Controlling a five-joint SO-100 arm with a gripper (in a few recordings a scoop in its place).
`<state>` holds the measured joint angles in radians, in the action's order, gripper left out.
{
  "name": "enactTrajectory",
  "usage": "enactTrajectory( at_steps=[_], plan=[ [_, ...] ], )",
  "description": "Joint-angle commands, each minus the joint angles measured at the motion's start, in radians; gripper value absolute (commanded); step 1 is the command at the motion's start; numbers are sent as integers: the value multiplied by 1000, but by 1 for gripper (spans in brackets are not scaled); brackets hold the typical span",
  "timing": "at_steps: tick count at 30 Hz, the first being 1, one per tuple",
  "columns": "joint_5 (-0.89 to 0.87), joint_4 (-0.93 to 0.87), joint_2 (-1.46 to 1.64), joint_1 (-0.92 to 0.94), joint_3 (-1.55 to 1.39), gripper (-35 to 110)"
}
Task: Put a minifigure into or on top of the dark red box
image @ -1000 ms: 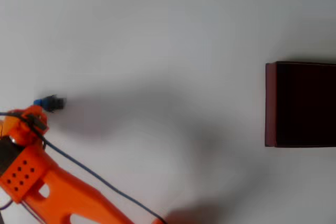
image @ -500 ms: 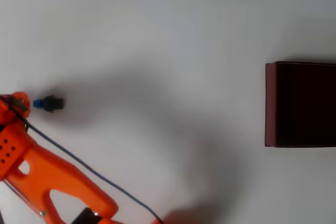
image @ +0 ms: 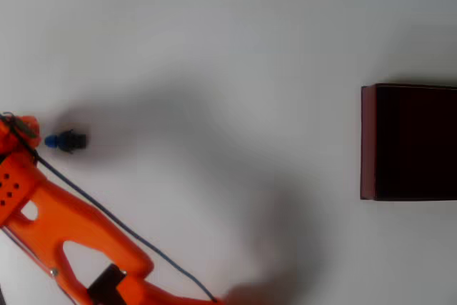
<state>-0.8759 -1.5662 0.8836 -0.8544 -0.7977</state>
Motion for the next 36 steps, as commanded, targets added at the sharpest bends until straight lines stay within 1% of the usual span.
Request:
enactTrajectory(
  at_steps=[1,6,9,11,13,14,15,27,36],
  plan=[
    [11,-17,11,0,51,22],
    [18,-21,-12,3,67,22],
    [21,-54,-57,5,137,22],
    [28,-130,-133,5,276,22],
    [34,-229,-252,5,492,21],
    [37,-264,-311,5,598,21],
    [37,-265,-339,2,632,21],
    [37,-268,-353,3,641,21],
    [52,-268,-268,3,486,21]
  ],
)
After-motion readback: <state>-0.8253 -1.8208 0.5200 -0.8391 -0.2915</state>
